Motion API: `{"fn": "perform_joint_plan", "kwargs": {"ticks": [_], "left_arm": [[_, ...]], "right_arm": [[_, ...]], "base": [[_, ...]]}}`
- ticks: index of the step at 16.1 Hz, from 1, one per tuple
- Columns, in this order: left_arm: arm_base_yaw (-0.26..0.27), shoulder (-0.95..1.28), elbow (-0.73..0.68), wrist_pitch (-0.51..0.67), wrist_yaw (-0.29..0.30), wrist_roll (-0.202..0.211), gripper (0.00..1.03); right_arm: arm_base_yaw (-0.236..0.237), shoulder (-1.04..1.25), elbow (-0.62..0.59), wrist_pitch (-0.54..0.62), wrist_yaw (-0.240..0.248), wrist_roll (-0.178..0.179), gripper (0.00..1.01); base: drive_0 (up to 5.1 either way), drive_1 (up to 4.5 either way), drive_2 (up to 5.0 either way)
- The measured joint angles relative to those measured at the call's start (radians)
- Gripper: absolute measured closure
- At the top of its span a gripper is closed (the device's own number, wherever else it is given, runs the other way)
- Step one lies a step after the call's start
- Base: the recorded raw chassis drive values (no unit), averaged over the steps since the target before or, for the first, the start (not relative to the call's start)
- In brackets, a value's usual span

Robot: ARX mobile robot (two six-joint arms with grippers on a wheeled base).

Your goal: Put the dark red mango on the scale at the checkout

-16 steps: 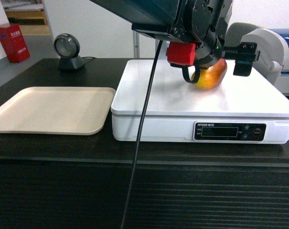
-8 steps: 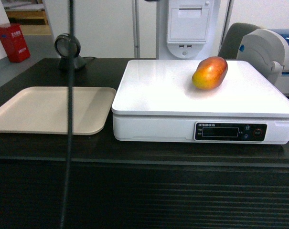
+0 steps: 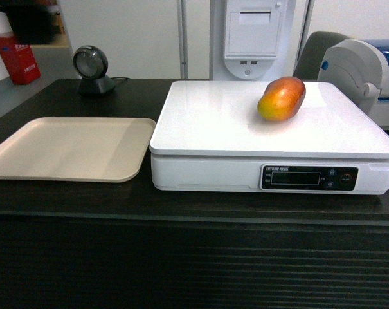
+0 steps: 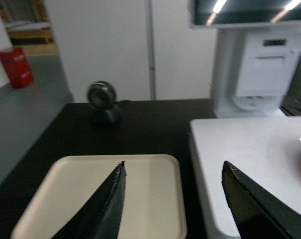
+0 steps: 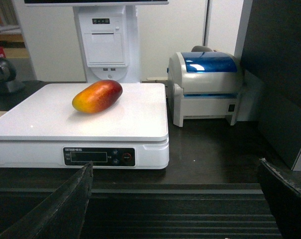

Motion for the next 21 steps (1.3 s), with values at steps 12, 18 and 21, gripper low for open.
{"fn": "perform_joint_plan", "kwargs": {"ticks": [12, 18, 21], "left_arm": [[0.350, -0.627, -0.508, -0.118, 0.372, -0.006, 1.01], [0.401, -0.752, -0.556, -0.162, 0.408, -0.006, 1.01], [0.401, -0.832, -0.572, -0.246, 0.407, -0.006, 1.01]], "right_arm": [[0.000, 0.000, 0.000, 0.000, 0.000, 0.000, 0.03], [0.000, 0.000, 0.000, 0.000, 0.000, 0.000, 0.03], [0.000, 0.000, 0.000, 0.000, 0.000, 0.000, 0.03]], "base": [[0.0, 0.00, 0.0], [0.0, 0.00, 0.0], [0.0, 0.00, 0.0]]}}
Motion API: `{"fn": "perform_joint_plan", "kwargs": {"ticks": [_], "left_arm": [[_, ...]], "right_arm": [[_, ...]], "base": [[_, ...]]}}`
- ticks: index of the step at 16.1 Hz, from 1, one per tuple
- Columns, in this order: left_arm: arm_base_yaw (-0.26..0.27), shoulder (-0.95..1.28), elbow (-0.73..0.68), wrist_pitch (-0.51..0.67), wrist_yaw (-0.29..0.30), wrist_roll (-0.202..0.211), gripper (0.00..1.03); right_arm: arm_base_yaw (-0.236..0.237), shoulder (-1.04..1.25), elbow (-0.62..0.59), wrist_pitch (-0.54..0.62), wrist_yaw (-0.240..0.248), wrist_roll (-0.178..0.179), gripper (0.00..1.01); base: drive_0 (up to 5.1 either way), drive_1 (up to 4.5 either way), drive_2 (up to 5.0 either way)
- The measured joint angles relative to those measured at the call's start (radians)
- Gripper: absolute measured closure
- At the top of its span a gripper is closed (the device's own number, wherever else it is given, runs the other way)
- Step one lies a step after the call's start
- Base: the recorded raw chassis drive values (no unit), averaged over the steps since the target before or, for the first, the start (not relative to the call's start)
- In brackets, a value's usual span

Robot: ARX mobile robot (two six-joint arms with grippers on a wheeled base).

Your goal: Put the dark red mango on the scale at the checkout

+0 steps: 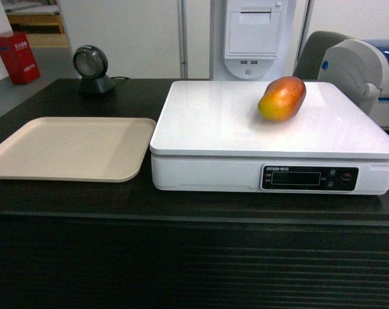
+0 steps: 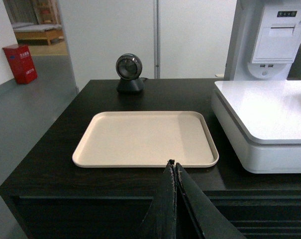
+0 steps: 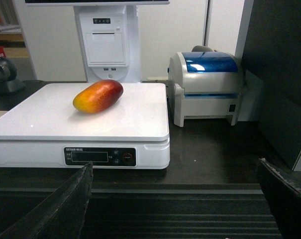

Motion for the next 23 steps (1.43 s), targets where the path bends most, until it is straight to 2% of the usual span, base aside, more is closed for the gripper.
{"fn": "perform_joint_plan", "kwargs": {"ticks": [4, 8, 12, 13, 16, 17, 18, 22, 23], "left_arm": [[0.000, -0.159, 0.000, -0.145, 0.000, 0.000, 1.01], [0.000, -0.177, 0.000, -0.166, 0.000, 0.000, 1.01], [0.000, -0.253, 0.000, -0.244, 0.000, 0.000, 1.01], [0.000, -0.377, 0.000, -0.423, 0.002, 0.000, 1.01], [0.001, -0.414, 0.001, -0.422, 0.001, 0.000, 1.01], [0.001, -0.414, 0.001, -0.419, 0.000, 0.000, 0.85], [0.001, -0.414, 0.001, -0.418, 0.001, 0.000, 0.76], [0.001, -0.414, 0.001, -0.418, 0.000, 0.000, 0.62], [0.001, -0.414, 0.001, -0.418, 0.000, 0.000, 0.53]], "right_arm": [[0.000, 0.000, 0.000, 0.000, 0.000, 0.000, 0.03], [0.000, 0.000, 0.000, 0.000, 0.000, 0.000, 0.03], [0.000, 0.000, 0.000, 0.000, 0.000, 0.000, 0.03], [0.000, 0.000, 0.000, 0.000, 0.000, 0.000, 0.03], [0.000, 0.000, 0.000, 0.000, 0.000, 0.000, 0.03], [0.000, 0.000, 0.000, 0.000, 0.000, 0.000, 0.03], [0.000, 0.000, 0.000, 0.000, 0.000, 0.000, 0.03], [0.000, 0.000, 0.000, 0.000, 0.000, 0.000, 0.03], [0.000, 0.000, 0.000, 0.000, 0.000, 0.000, 0.03]], "base": [[0.0, 0.00, 0.0], [0.0, 0.00, 0.0], [0.0, 0.00, 0.0], [0.0, 0.00, 0.0], [0.0, 0.00, 0.0], [0.0, 0.00, 0.0], [0.0, 0.00, 0.0], [0.0, 0.00, 0.0], [0.0, 0.00, 0.0]]}}
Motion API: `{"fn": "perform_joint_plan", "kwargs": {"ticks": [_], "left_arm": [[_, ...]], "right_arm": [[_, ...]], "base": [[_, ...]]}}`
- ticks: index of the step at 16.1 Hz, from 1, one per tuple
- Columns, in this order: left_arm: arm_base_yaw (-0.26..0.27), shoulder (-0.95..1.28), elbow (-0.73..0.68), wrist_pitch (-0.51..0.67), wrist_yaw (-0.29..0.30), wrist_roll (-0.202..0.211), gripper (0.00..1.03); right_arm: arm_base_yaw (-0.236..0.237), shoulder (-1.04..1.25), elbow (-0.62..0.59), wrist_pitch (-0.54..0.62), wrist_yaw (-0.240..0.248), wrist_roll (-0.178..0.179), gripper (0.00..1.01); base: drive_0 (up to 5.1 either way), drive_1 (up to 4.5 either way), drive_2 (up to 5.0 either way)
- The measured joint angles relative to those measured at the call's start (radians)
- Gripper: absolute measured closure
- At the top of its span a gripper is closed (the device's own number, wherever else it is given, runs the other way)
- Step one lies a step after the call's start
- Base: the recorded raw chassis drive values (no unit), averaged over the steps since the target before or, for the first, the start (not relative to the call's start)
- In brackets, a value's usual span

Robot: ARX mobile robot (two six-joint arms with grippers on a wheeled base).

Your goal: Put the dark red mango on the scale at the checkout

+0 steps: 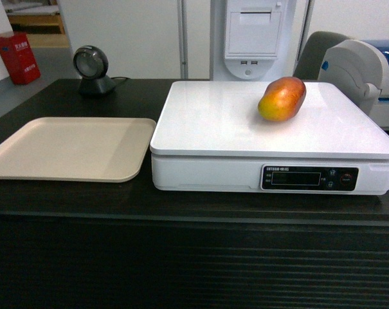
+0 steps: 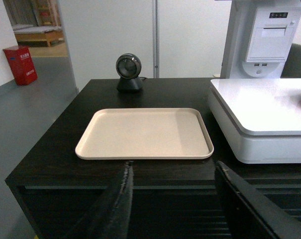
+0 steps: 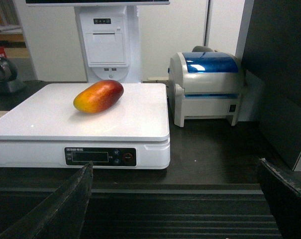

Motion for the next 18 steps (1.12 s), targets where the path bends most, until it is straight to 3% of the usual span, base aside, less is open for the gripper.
{"fn": "perform_joint_plan", "kwargs": {"ticks": [4, 18], "left_arm": [[0.000, 0.000, 0.000, 0.000, 0.000, 0.000, 0.06], [0.000, 0.000, 0.000, 0.000, 0.000, 0.000, 0.05]], "right_arm": [[0.000, 0.000, 0.000, 0.000, 0.000, 0.000, 0.03], [0.000, 0.000, 0.000, 0.000, 0.000, 0.000, 0.03]], "base": [[0.0, 0.00, 0.0], [0.0, 0.00, 0.0]]}}
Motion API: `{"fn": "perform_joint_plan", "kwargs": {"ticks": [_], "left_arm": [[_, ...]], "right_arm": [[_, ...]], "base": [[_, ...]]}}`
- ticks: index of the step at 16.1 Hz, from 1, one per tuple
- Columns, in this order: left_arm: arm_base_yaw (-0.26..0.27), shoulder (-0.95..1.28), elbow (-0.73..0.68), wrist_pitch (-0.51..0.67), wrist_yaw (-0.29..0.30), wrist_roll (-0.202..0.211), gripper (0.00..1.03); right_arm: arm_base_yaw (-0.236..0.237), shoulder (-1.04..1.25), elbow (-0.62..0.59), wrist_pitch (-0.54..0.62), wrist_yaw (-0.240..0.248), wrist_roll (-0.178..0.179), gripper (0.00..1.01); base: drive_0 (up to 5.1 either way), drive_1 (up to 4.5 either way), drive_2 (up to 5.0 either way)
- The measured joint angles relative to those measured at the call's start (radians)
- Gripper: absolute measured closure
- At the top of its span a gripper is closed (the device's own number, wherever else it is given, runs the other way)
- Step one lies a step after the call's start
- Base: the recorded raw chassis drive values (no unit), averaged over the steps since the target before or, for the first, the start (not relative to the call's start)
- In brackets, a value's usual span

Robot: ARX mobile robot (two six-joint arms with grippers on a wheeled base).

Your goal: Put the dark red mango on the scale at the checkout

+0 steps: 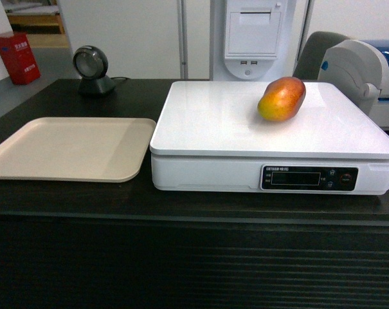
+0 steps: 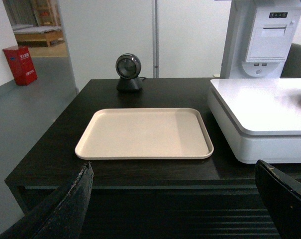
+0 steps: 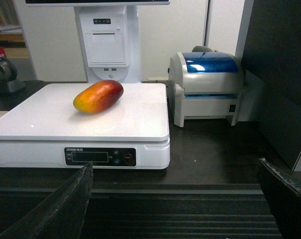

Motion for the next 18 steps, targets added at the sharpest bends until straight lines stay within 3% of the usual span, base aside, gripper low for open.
{"fn": "perform_joint_plan", "kwargs": {"ticks": [18], "left_arm": [[0.000, 0.000, 0.000, 0.000, 0.000, 0.000, 0.05]], "right_arm": [[0.000, 0.000, 0.000, 0.000, 0.000, 0.000, 0.03]], "base": [[0.0, 0.00, 0.0]]}}
